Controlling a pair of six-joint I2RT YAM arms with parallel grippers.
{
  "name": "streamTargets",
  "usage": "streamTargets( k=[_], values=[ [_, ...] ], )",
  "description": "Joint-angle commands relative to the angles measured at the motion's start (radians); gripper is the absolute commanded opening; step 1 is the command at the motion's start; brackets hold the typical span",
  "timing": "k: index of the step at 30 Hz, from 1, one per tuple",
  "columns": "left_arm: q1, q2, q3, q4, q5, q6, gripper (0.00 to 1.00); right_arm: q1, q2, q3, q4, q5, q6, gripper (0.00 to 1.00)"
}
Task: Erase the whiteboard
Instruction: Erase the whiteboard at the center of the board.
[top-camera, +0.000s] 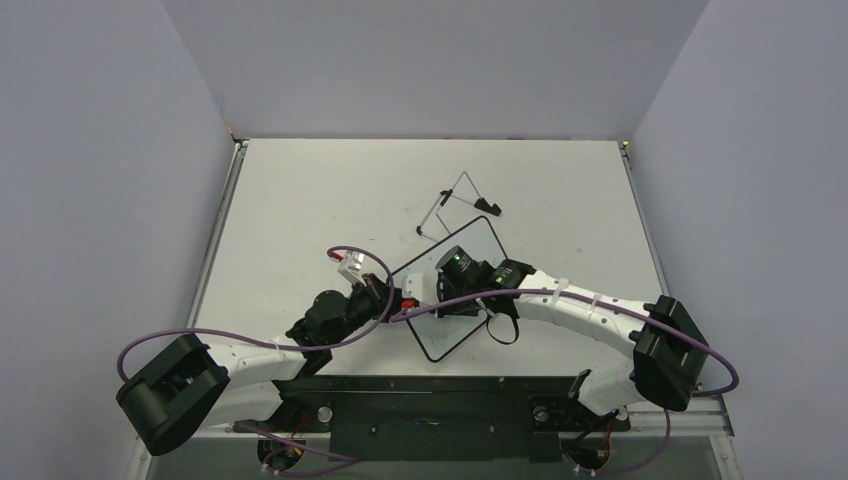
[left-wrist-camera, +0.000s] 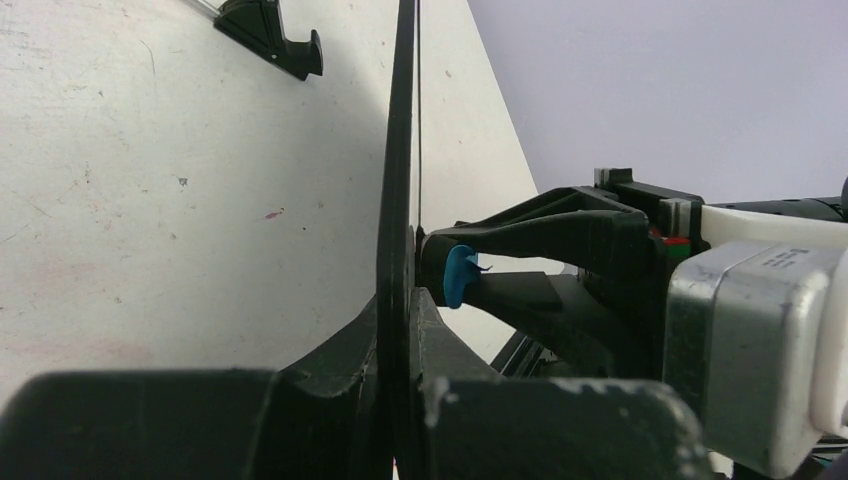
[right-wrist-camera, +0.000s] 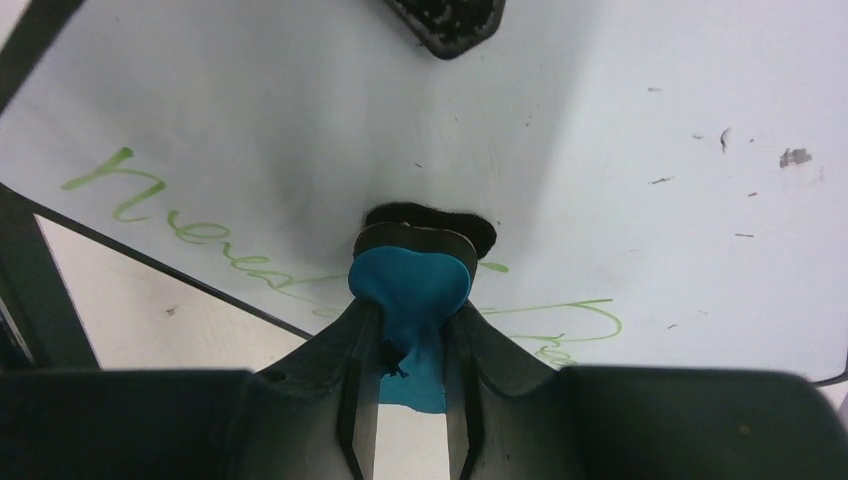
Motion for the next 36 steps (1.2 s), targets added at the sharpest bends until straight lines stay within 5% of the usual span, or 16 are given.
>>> streamTargets(
  k=[1, 7, 14, 18, 21, 31, 36],
  values=[
    [-0.008, -0.008, 0.056, 0.146, 0.059, -0.028, 0.0, -0.003, 0.006, 0.03, -0.065, -0.036, -0.078, 0.0],
    [-0.008, -0.01, 0.051, 0.153, 0.065, -0.03, 0.0, 0.018, -0.012, 0.07, -0.157, -0.224, -0.147, 0.0],
    [-0.009, -0.022, 0.035, 0.156, 0.062, -0.03, 0.0, -0.127, -0.026, 0.052, 0.063, -0.044, 0.081, 0.0],
    [-0.007, -0.025, 0.025, 0.155, 0.056, -0.024, 0.0, -0.202, -0.082, 0.068, -0.109, -0.35, -0.06, 0.0],
    [-0.004, -0.027, 0.02, 0.156, 0.052, -0.022, 0.0, -0.201, -0.118, 0.043, -0.142, -0.43, -0.131, 0.0],
    [0.014, -0.04, 0.024, 0.144, 0.068, -0.02, 0.0, -0.006, 0.01, 0.023, -0.033, -0.112, -0.078, 0.0],
    [0.022, -0.03, 0.017, 0.155, 0.082, -0.021, 0.0, -0.001, 0.0, 0.004, 0.096, 0.006, 0.022, 0.0]
  ],
)
